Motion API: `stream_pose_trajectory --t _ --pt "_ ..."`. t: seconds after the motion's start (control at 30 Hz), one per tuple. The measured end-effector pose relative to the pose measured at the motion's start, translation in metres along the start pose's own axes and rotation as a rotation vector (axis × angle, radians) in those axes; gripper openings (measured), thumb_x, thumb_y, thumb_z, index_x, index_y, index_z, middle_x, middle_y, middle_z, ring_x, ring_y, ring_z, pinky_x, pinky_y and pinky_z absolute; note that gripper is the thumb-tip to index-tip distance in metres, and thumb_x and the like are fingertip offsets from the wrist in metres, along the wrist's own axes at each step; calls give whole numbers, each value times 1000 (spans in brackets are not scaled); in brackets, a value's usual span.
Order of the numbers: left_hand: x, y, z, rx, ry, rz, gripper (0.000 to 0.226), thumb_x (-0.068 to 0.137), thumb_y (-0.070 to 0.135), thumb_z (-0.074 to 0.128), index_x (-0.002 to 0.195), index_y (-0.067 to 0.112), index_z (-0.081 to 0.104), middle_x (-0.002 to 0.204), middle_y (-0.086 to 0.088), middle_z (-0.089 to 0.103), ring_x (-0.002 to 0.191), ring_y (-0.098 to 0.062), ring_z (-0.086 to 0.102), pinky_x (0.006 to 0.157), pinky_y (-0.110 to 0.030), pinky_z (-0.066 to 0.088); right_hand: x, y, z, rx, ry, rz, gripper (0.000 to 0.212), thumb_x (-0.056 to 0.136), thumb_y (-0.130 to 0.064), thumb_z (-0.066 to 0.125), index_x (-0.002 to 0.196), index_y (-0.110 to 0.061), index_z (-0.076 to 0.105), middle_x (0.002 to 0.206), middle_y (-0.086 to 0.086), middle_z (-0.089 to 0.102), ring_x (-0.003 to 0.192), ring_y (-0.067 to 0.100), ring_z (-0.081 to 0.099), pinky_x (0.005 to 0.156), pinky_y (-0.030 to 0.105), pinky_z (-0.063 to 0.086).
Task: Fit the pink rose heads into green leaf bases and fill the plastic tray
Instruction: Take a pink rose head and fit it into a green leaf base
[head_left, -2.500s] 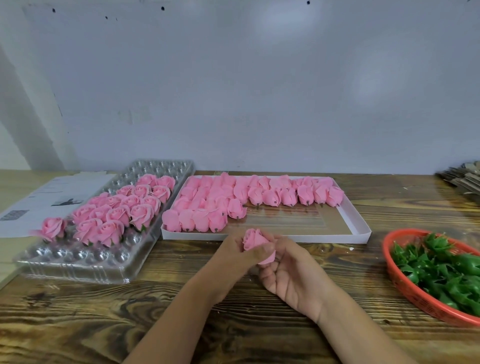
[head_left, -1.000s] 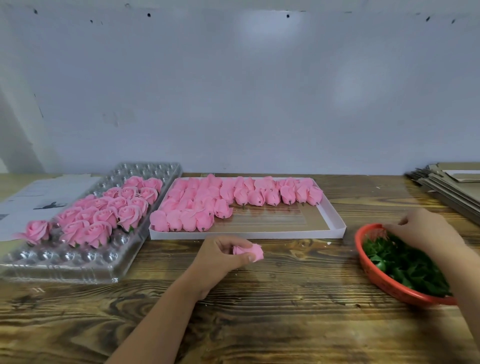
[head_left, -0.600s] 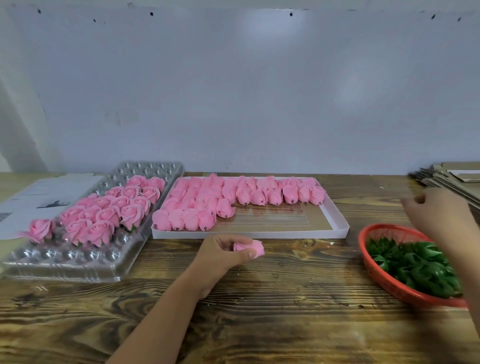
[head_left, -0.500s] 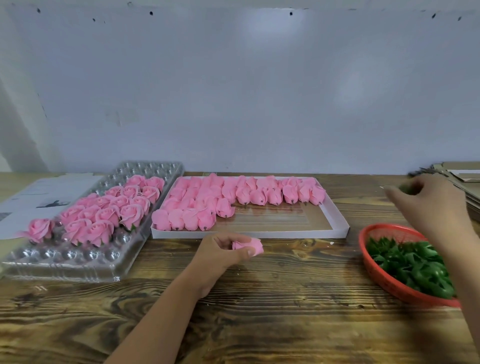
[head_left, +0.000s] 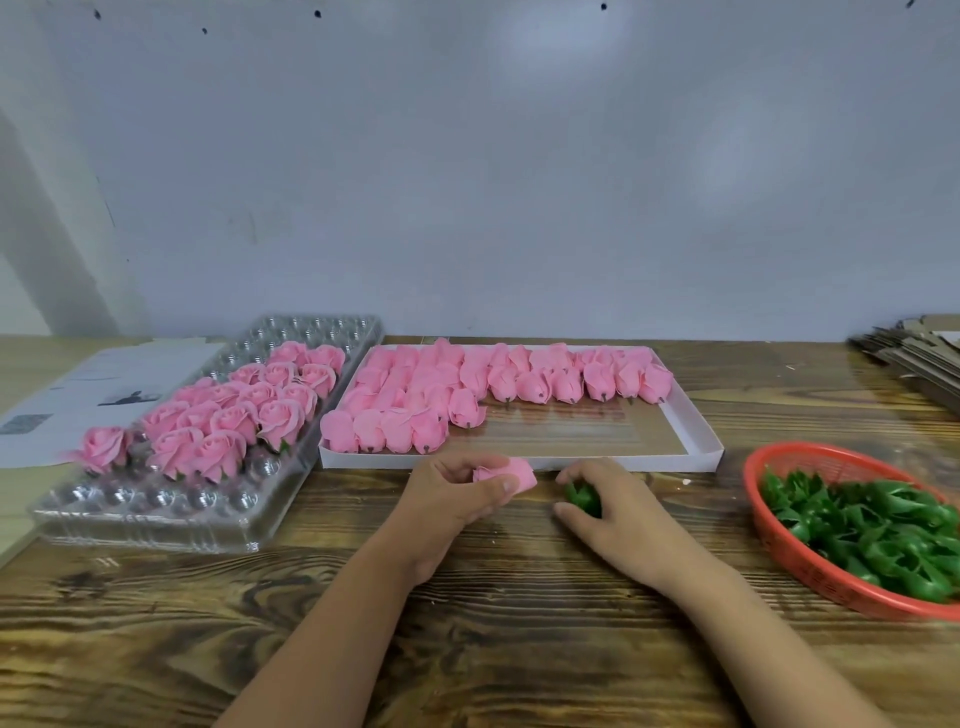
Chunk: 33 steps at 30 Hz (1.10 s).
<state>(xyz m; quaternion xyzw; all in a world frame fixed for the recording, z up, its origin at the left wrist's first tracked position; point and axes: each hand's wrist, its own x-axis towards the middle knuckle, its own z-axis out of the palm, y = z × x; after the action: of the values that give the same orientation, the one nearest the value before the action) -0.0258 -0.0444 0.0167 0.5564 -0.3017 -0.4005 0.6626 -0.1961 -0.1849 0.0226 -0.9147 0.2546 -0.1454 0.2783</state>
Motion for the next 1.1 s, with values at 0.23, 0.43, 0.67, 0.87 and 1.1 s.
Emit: stream_pose_trajectory --t 0.23,0.43,0.67,0.87,1.1 --pt "-2 1 2 3 4 13 32 60 27 88 90 21 83 110 -7 76 115 -34 67 99 -47 56 -13 16 -46 55 369 17 18 91 -8 63 99 -25 61 92 1 68 80 16 56 68 14 37" --pt "-1 1 3 -3 -1 27 31 59 28 88 90 22 83 108 -4 77 115 -33 67 97 -43 57 -50 74 -124 -270 683 429 26 89 -29 64 109 -12 69 101 19 71 96 41 65 83 48 51" --pt "-2 1 4 20 -16 28 33 58 30 88 90 24 83 105 0 77 104 -23 71 93 -39 58 -68 104 -140 -265 508 539 23 82 -40 74 97 -24 77 100 13 74 97 39 66 85 52 55" --pt "-2 1 3 28 -8 19 33 60 29 88 92 22 82 105 0 78 103 -21 72 90 -33 61 -71 103 -144 -80 582 551 14 85 -51 62 79 -46 73 89 -2 70 95 31 66 85 52 55" --pt "-2 1 4 19 -3 22 30 62 27 88 91 23 82 105 -3 78 101 -20 73 84 -29 60 -66 158 -156 -25 659 513 48 69 -91 47 96 -58 69 91 -21 72 99 15 66 82 49 58"
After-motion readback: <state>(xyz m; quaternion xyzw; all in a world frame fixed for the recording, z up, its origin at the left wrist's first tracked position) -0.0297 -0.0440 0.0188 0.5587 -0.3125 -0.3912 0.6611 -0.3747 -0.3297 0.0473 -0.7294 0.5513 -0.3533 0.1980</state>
